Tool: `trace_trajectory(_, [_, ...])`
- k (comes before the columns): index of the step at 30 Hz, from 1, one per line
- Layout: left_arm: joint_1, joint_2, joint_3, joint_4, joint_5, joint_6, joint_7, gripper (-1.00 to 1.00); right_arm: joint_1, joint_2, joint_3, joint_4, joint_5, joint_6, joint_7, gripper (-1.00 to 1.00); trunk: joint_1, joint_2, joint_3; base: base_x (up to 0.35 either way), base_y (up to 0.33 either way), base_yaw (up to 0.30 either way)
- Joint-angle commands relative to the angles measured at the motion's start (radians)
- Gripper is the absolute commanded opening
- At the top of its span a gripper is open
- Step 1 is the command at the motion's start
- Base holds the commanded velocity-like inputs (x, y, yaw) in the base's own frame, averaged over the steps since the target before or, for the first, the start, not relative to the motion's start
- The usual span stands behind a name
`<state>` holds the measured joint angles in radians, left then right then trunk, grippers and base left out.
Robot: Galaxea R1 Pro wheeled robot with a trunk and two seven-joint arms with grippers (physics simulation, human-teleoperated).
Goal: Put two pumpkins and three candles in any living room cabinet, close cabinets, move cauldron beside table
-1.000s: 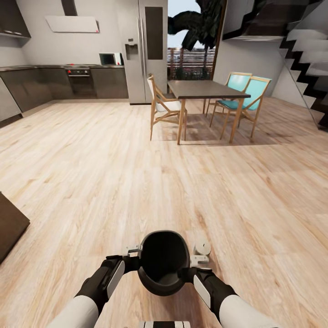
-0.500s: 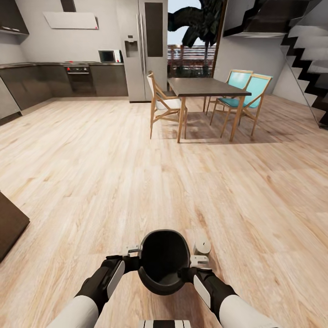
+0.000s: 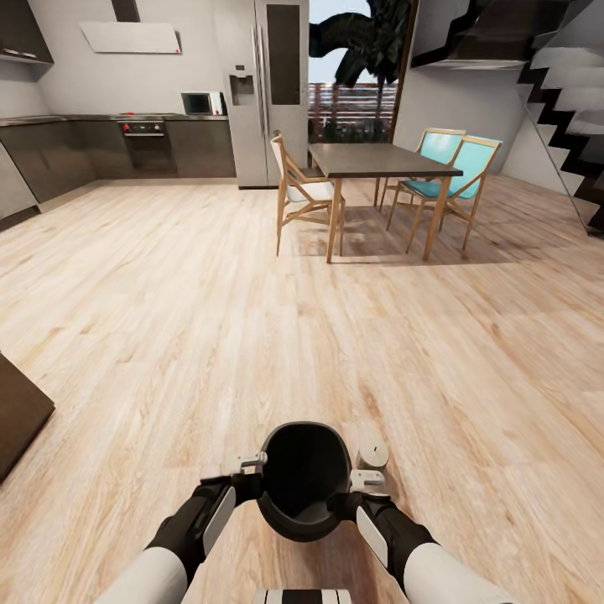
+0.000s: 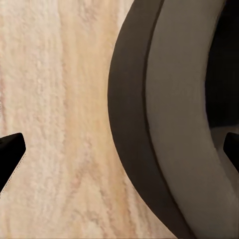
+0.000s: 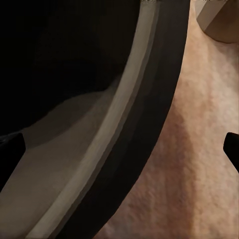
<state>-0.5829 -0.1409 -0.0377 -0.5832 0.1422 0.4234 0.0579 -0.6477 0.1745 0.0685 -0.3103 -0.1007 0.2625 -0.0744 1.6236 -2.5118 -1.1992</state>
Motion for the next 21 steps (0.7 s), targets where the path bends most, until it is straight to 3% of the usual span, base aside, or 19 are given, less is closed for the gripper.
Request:
trace_trajectory(1, [0.0, 0.0, -0.004, 0.002, 0.01, -0.005, 0.006, 1.0, 0.0, 0.0, 0.007, -0.001, -0.01, 0.005, -0.008, 1.0, 0.0, 0.0, -0.001, 0.0, 0.0, 0.0])
trace_trajectory(5, [0.0, 0.0, -0.005, 0.033, 0.01, -0.046, 0.006, 1.0, 0.0, 0.0, 0.007, -0.001, -0.01, 0.005, -0.008, 1.0, 0.0, 0.0, -0.001, 0.0, 0.0, 0.0])
trace_trajectory(8, [0.0, 0.0, -0.005, 0.036, 0.009, -0.051, 0.006, 1.0, 0.0, 0.0, 0.007, -0.001, -0.01, 0.005, -0.008, 1.0, 0.0, 0.0, -0.001, 0.0, 0.0, 0.0])
trace_trajectory(13, [0.0, -0.002, -0.005, 0.037, 0.01, -0.052, 0.006, 1.0, 0.0, 0.0, 0.007, -0.001, -0.01, 0.005, -0.008, 1.0, 0.002, -0.001, -0.02, 0.0, 0.0, 0.0])
trace_trajectory(21, [0.0, -0.005, -0.005, 0.037, 0.008, -0.052, 0.005, 1.0, 0.0, 0.0, 0.007, -0.001, -0.01, 0.005, -0.008, 1.0, 0.002, -0.001, -0.02, 0.0, 0.0, 0.0])
